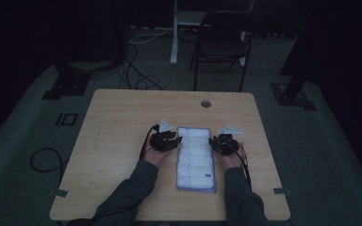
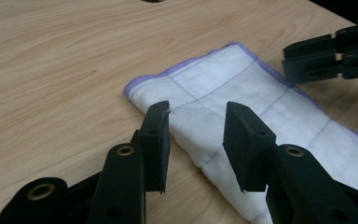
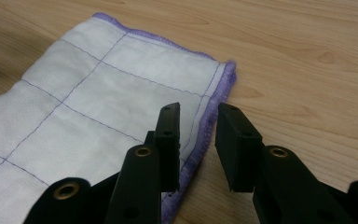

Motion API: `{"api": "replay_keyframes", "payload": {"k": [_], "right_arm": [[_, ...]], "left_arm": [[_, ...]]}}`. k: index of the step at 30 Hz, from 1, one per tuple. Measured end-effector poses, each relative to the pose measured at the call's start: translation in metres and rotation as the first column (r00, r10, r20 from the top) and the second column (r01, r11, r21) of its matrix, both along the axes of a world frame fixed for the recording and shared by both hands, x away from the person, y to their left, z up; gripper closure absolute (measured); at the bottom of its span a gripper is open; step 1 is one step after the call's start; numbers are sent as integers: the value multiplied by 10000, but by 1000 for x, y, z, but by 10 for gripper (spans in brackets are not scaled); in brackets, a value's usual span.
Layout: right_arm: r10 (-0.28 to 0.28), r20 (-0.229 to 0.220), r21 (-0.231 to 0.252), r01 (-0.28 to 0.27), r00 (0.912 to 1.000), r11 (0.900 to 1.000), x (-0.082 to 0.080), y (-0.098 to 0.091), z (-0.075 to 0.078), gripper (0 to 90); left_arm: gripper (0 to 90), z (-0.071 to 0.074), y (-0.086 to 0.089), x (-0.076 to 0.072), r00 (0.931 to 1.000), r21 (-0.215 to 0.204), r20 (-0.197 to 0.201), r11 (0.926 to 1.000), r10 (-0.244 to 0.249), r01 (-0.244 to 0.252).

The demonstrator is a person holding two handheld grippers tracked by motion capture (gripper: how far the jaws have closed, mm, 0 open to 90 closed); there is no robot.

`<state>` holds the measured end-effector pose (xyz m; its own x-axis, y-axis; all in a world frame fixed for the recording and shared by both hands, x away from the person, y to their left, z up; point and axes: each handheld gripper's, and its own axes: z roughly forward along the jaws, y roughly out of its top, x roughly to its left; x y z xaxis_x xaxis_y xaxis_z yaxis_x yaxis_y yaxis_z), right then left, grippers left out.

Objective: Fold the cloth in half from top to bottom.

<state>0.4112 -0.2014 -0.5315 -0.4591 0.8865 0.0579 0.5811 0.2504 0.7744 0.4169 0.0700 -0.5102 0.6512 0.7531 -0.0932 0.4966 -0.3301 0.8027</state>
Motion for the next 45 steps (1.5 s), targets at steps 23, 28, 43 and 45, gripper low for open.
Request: {"api": "replay_keyframes", "payload": {"k": [23, 28, 43, 45], "right_arm": [[-30, 35, 34, 30, 10000, 10000, 1, -3, 1, 701], [-46, 73, 74, 45, 10000, 10000, 2, -4, 1, 699], [-183, -68, 31, 184, 9998, 9998, 23, 4, 1, 644], [-274, -92, 135, 275, 9996, 9995, 27, 6, 1, 630]], "left_arm": [[580, -23, -14, 39, 9912, 385, -960, 9954, 906, -873], [583, -25, -16, 46, 9874, 433, -1142, 9935, 1098, -1055], [537, -30, -18, 59, 9854, 548, -1128, 9910, 1278, -1222], [533, -30, -18, 60, 9870, 562, -998, 9911, 1259, -1207]]}}
